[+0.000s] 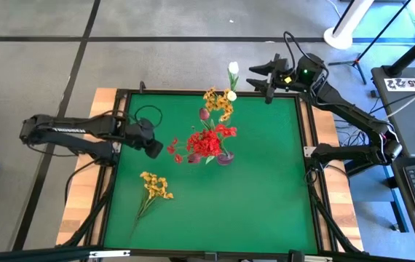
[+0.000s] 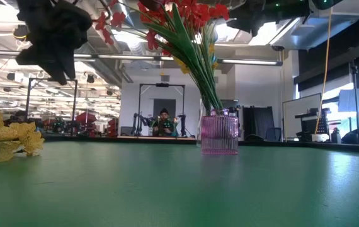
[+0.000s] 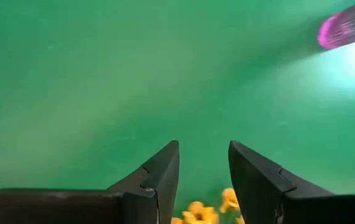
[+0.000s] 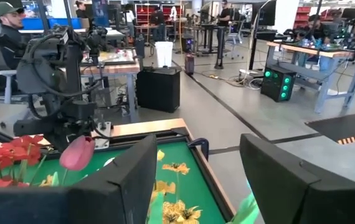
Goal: Sort flowers into vase by color
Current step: Put the yellow flowers into the transparent vase
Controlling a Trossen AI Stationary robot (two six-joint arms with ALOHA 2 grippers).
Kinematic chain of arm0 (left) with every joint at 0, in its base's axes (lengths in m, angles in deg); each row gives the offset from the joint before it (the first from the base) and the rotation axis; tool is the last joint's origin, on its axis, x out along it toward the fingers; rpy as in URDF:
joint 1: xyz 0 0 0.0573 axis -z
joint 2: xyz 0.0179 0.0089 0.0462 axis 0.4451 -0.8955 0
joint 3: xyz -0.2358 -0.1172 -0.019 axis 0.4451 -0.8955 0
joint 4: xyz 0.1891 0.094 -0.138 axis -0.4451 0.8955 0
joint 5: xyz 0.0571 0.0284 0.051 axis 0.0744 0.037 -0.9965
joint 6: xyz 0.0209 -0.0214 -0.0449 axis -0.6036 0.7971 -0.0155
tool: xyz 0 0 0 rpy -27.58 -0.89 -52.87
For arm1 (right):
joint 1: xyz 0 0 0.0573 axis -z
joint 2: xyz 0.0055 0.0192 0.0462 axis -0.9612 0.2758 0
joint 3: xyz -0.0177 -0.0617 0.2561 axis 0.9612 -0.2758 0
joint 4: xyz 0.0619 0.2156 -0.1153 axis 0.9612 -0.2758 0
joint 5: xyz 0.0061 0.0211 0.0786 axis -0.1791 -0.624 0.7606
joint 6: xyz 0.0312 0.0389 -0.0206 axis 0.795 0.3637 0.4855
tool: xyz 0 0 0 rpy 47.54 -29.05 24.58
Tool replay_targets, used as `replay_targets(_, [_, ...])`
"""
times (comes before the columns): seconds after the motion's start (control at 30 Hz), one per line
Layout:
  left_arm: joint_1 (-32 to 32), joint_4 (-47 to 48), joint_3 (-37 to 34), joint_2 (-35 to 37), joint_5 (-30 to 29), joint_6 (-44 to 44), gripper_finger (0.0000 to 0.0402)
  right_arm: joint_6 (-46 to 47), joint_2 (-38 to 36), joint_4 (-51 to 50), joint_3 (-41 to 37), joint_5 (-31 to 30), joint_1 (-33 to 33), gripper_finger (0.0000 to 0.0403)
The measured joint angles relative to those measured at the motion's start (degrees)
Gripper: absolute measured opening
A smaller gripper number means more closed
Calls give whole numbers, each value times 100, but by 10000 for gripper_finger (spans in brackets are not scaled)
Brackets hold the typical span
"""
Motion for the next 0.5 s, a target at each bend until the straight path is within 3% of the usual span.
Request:
replay_targets(0.1, [110, 135, 0, -306, -55, 64, 133, -6, 17, -18, 0, 40, 0, 230])
replay_targets(0.3, [511, -119, 21, -1061, 961, -2, 133, -119, 22, -472, -1, 116, 0, 230])
replay_targets(0.5, [876, -125, 240, -1348, 1102, 210, 133, -202, 22, -555, -2, 69, 0, 230])
